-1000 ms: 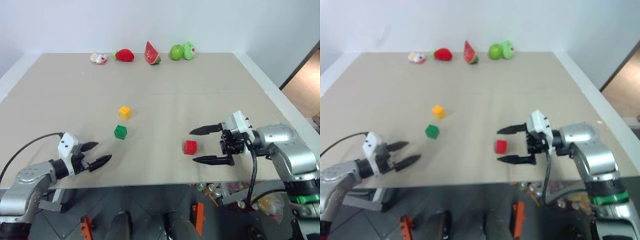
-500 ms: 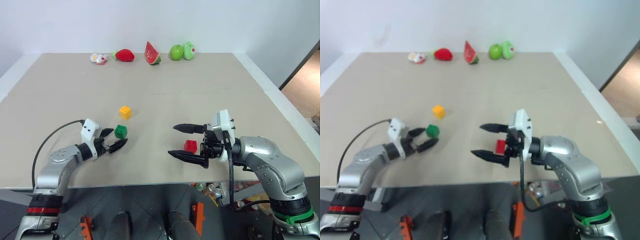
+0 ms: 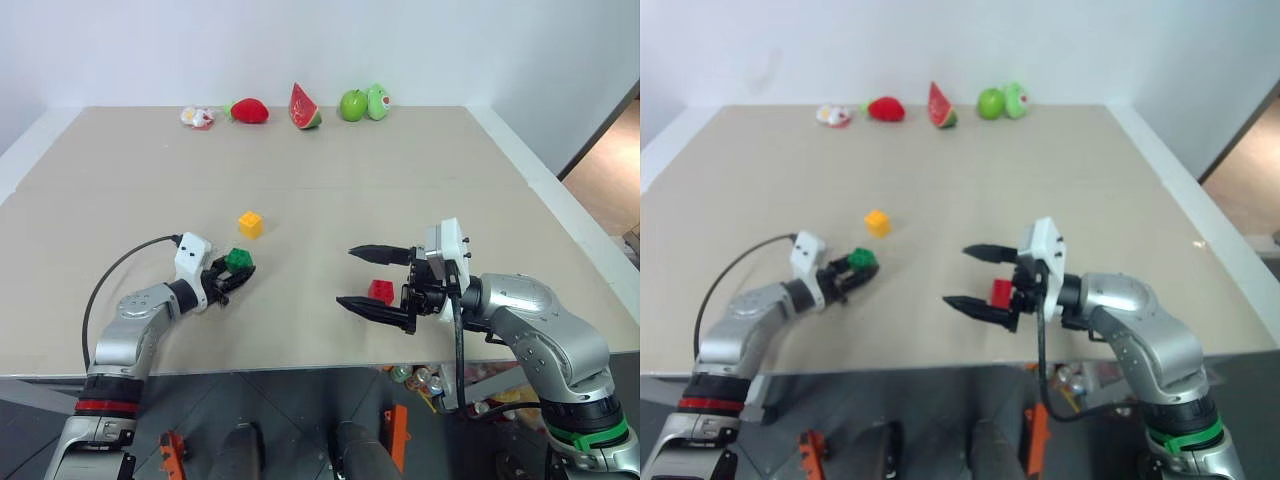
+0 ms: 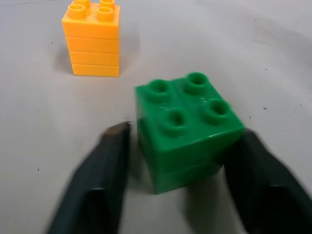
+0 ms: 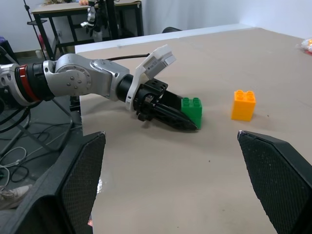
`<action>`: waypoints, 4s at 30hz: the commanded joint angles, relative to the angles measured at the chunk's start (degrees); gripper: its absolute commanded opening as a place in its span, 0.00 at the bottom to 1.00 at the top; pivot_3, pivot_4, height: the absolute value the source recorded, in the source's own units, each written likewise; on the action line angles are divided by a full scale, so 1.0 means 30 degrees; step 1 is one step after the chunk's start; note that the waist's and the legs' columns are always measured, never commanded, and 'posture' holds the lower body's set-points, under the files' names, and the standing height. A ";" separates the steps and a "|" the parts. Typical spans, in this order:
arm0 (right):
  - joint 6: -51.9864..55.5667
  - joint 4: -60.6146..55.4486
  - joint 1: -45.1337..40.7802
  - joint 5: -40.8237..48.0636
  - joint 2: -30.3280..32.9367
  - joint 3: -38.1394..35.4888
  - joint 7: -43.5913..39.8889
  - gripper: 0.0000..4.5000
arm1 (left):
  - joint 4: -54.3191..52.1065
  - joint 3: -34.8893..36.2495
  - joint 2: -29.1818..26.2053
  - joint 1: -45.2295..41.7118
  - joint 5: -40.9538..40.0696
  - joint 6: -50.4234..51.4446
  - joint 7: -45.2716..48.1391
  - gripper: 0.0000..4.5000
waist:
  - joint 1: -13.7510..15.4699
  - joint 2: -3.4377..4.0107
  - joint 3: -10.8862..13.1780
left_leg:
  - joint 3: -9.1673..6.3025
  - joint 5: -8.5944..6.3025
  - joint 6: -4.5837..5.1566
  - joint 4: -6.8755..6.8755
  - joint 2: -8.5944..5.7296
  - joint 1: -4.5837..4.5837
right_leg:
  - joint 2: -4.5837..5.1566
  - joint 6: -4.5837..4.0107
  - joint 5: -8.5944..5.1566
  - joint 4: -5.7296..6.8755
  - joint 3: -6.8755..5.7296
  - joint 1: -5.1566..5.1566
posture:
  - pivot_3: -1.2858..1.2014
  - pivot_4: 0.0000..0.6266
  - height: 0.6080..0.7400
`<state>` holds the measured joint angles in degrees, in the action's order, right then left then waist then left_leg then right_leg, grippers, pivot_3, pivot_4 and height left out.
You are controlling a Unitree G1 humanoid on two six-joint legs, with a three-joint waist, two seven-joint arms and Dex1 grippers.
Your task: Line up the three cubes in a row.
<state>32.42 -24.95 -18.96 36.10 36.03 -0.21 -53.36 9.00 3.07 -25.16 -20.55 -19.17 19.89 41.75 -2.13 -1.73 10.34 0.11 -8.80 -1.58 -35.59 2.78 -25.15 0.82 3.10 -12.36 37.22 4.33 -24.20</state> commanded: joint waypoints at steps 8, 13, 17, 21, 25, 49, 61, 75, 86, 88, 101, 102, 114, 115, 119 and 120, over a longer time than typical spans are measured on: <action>-0.0124 0.0710 0.1474 0.0461 0.1628 -0.2182 -0.0710 1.00 | -0.1469 -0.2841 -0.1092 -0.1419 0.0291 -0.1138 0.4931 0.30 | 0.0237 0.0000 0.0000 | 0.0001 0.0000 -0.0001 0.0001 -0.0010 -0.0019 | 0.0013 0.0021 -0.0018 -0.0009 -0.0001 0.0008 | 0.52 0.24 1.00; 0.0124 0.1777 0.2873 0.1199 0.2493 -0.4303 -0.1030 1.00 | -0.0922 -0.4726 -0.0554 -0.3418 0.0305 -0.2516 0.8438 0.30 | 0.0281 0.0000 0.0001 | 0.0016 0.0000 0.0000 -0.0014 -0.0025 -0.0044 | 0.0036 0.0027 -0.0020 -0.0034 0.0003 0.0006 | 0.52 0.24 1.00; 0.0242 0.1401 0.3908 0.1516 0.2800 -0.5173 -0.1101 1.00 | 0.1039 -0.5647 0.0257 -0.4911 0.0673 -0.3640 1.0048 0.30 | 0.0261 0.0003 -0.0001 | 0.0007 0.0001 0.0002 -0.0010 -0.0022 -0.0034 | 0.0018 0.0028 -0.0018 -0.0030 0.0003 0.0008 | 0.52 0.24 1.00; 0.0379 0.0240 0.5300 0.1772 0.2846 -0.6290 -0.0418 1.00 | 0.3992 -0.6477 0.1336 -0.6265 0.1462 -0.5221 1.1154 0.30 | 0.0208 0.0007 0.0000 | -0.0009 0.0002 0.0006 -0.0004 -0.0016 -0.0024 | -0.0016 0.0030 -0.0020 -0.0025 0.0018 0.0008 | 0.52 0.24 1.00; 0.0497 -0.0655 0.6316 0.2066 0.2815 -0.6989 0.0098 1.00 | 0.6404 -0.6675 0.1981 -0.6920 0.2358 -0.6940 1.1649 0.30 | 0.0235 0.0005 0.0001 | -0.0030 0.0002 0.0006 -0.0013 -0.0022 -0.0041 | -0.0038 0.0040 -0.0026 -0.0027 0.0039 0.0010 | 0.52 0.24 1.00; 0.0443 -0.1090 0.7075 0.2301 0.3150 -0.7081 0.0664 1.00 | 1.2542 -0.5803 0.4532 -0.9530 0.3873 -0.9985 1.1168 0.30 | 0.0247 0.0005 0.0001 | -0.0044 0.0003 0.0008 -0.0056 -0.0028 -0.0056 | -0.0045 0.0059 -0.0016 -0.0026 0.0046 0.0023 | 0.52 0.24 1.00; 0.0516 -0.1072 0.6826 0.2285 0.3158 -0.6973 0.0969 1.00 | 1.3160 -0.5640 0.4900 -0.9420 0.4139 -1.0049 1.1290 0.30 | 0.0248 0.0006 0.0000 | -0.0051 0.0003 0.0008 -0.0052 -0.0027 -0.0054 | -0.0055 0.0060 -0.0017 -0.0024 0.0046 0.0023 | 0.52 0.24 1.00; 0.0684 -0.0376 0.5662 0.2166 0.3593 -0.6510 0.0424 1.00 | 1.0854 -0.4676 0.1527 -0.7369 0.3870 -0.9907 1.1930 0.82 | -0.0081 0.0009 -0.0001 | -0.0059 0.0003 0.0008 -0.0027 -0.0014 -0.0007 | -0.0072 0.0047 -0.0006 -0.0010 0.0054 0.0032 | 0.52 0.24 1.00; 0.0465 0.0872 0.0688 0.1991 0.3391 -0.3493 -0.0818 1.00 | -0.1122 0.0347 -0.4248 -0.0660 -0.1437 -0.0381 0.9794 0.82 | -0.0180 0.0017 0.0007 | -0.0015 0.0004 0.0007 0.0004 0.0103 0.0020 | -0.0124 -0.0033 0.0013 0.0011 0.0052 0.0002 | 0.52 0.24 1.00; 0.0123 0.1942 -0.1178 0.1099 0.2489 -0.1958 -0.0604 1.00 | -0.1491 0.1631 -0.3885 -0.0152 -0.2000 0.0888 0.7645 0.82 | -0.0112 0.0015 0.0007 | -0.0003 0.0003 0.0007 -0.0007 0.0108 0.0015 | -0.0119 -0.0031 0.0011 0.0007 0.0040 0.0005 | 0.52 0.24 1.00; -0.4087 0.7677 -0.6015 -0.4743 -0.1230 0.1745 0.0441 1.00 | 0.3194 0.1644 -0.1170 -0.2306 0.0384 0.0141 0.0744 0.82 | 0.0013 0.0012 0.0005 | -0.0014 0.0010 0.0013 0.0014 0.0087 -0.0031 | -0.0137 -0.0002 0.0033 0.0009 0.0030 -0.0028 | 0.52 0.24 1.00; -0.4075 0.7520 -0.5972 -0.4720 -0.1271 0.1707 0.0411 1.00 | 0.3812 0.1345 -0.0897 -0.2740 0.0683 -0.0128 0.0654 0.82 | 0.0088 0.0012 0.0006 | -0.0027 0.0010 0.0013 0.0028 0.0081 -0.0037 | -0.0139 0.0034 0.0044 0.0009 0.0029 -0.0027 | 0.52 0.24 1.00; -0.3641 0.6223 -0.5257 -0.4477 -0.1263 0.1219 0.0699 1.00 | 1.1888 0.0071 0.1026 -0.7755 0.2899 -0.3702 0.0406 0.82 | 0.0292 0.0012 0.0004 | -0.0032 0.0036 0.0018 -0.0008 0.0063 -0.0008 | -0.0140 -0.0011 0.0058 0.0010 0.0033 0.0009 | 0.52 0.24 1.00; -0.3594 0.6110 -0.5185 -0.4452 -0.1228 0.1153 0.0737 1.00 | 1.2575 0.0015 0.1137 -0.8186 0.3080 -0.4009 0.0423 0.82 | 0.0299 0.0012 0.0004 | -0.0032 0.0046 0.0020 -0.0011 0.0063 -0.0012 | -0.0139 -0.0009 0.0062 0.0010 0.0031 0.0011 | 0.52 0.24 1.00; -0.3416 0.5798 -0.5041 -0.4359 -0.1175 0.0962 0.0846 1.00 | 1.4950 -0.0124 0.1514 -0.9619 0.3660 -0.5041 0.0589 0.82 | 0.0303 0.0011 0.0004 | -0.0032 0.0068 0.0024 -0.0017 0.0052 -0.0016 | -0.0131 0.0000 0.0091 0.0010 0.0032 0.0011 | 0.52 0.24 1.00; -0.3358 0.5751 -0.5012 -0.4348 -0.1209 0.0907 0.0900 1.00 | 1.5589 -0.0168 0.1616 -0.9978 0.3859 -0.5305 0.0533 0.82 | 0.0303 0.0011 0.0003 | -0.0033 0.0071 0.0023 -0.0019 0.0051 -0.0016 | -0.0131 0.0000 0.0095 0.0010 0.0033 0.0012 | 0.52 0.24 1.00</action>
<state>22.46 -5.33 -33.63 22.27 32.11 4.33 -50.94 53.38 3.25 -20.93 -49.22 -8.65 5.04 43.06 -1.23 -1.69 10.35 0.01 -8.58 -1.51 -35.65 2.93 -25.20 0.42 3.10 -12.07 37.25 4.43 -24.16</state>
